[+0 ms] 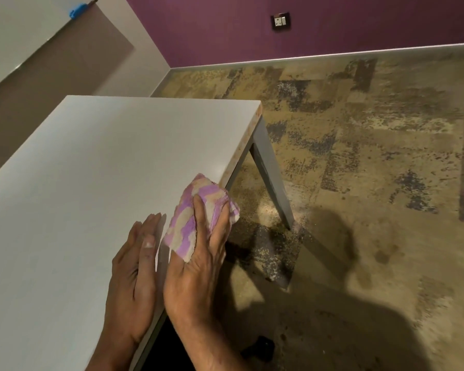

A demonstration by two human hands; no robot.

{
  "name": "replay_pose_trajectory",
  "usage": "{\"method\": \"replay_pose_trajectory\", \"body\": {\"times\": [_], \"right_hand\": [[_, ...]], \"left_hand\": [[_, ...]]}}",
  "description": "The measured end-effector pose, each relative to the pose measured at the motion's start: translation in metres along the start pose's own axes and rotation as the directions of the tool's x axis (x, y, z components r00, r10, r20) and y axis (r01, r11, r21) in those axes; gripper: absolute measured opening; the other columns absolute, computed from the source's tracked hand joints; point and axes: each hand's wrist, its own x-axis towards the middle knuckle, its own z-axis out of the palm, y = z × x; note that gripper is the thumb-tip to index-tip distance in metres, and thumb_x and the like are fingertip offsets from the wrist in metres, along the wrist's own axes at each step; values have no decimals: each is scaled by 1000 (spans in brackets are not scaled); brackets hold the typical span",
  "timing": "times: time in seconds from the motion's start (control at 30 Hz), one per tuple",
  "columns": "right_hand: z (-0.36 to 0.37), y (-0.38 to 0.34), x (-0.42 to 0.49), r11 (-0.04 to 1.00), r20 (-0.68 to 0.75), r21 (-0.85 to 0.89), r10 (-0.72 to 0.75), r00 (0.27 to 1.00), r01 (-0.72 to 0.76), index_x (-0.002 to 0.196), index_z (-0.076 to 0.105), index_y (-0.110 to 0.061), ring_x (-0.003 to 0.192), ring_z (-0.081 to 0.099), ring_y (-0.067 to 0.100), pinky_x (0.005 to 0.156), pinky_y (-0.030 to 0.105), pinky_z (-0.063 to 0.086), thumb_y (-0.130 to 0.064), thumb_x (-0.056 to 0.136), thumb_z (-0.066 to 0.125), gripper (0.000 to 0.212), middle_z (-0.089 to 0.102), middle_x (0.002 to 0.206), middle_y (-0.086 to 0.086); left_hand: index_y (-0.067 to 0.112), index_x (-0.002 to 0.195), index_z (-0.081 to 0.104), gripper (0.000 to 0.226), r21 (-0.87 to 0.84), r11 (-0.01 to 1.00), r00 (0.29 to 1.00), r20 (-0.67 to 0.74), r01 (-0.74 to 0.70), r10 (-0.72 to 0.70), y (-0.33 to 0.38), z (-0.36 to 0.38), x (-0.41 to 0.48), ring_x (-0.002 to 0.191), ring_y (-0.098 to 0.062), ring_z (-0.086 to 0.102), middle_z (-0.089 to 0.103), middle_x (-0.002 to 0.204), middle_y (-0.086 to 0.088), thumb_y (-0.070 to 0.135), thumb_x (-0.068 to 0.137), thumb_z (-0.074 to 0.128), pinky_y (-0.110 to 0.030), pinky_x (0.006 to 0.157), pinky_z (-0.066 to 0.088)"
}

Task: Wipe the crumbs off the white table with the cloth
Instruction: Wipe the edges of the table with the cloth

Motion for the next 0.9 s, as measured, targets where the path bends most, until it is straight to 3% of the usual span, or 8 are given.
{"method": "replay_pose_trajectory", "body": {"times": [0.07,0.17,0.27,0.43,0.63,0.83,0.9], "right_hand": [[0,-3,16,996,0,58,75,997,-75,150,16,-67,159,4,19,120,58,32,-8,83,54,97,-19,167,-27],[1,0,42,993,-9,28,111,994,-111,149,16,-68,160,2,18,121,63,27,13,79,61,116,-19,166,-28],[0,2,63,995,-39,37,99,994,-98,150,18,-65,159,0,14,121,67,25,11,82,63,112,-16,167,-26],[-1,10,87,997,-62,30,70,996,-68,151,20,-64,150,-16,-10,120,65,27,9,85,61,107,-15,168,-25],[-7,11,119,992,-92,123,16,996,-4,153,33,-50,159,9,19,116,61,39,5,96,57,82,-6,171,-17],[-15,8,152,990,-176,107,-68,982,88,150,39,-40,157,19,32,112,64,41,-14,101,53,57,12,172,5],[-15,8,162,990,-181,100,-76,980,95,152,37,-33,157,17,32,114,63,39,-13,101,55,58,13,171,9]], "left_hand": [[52,144,45,56,36,999,999,35,-15,14,0,0,0,150,10,21,39,158,27,66,98,16,-33,127,17],[47,147,44,58,59,997,997,60,-53,50,-2,-1,-1,151,9,19,38,159,26,63,100,16,-36,127,18],[43,148,46,61,78,996,997,66,-41,36,0,-1,0,151,9,18,37,160,24,62,99,16,-38,128,17],[40,150,44,71,118,992,996,80,-36,27,9,1,4,153,8,13,33,162,23,68,92,13,-42,129,14],[38,148,46,59,150,986,995,78,-69,58,13,4,10,148,16,10,31,160,23,55,97,22,-38,129,13],[35,144,50,66,169,980,994,42,-109,103,15,5,12,147,15,14,37,159,16,61,92,20,-15,119,10],[33,142,53,66,153,983,994,33,-105,101,16,6,12,148,11,16,40,159,14,60,91,21,-24,121,13]]}}
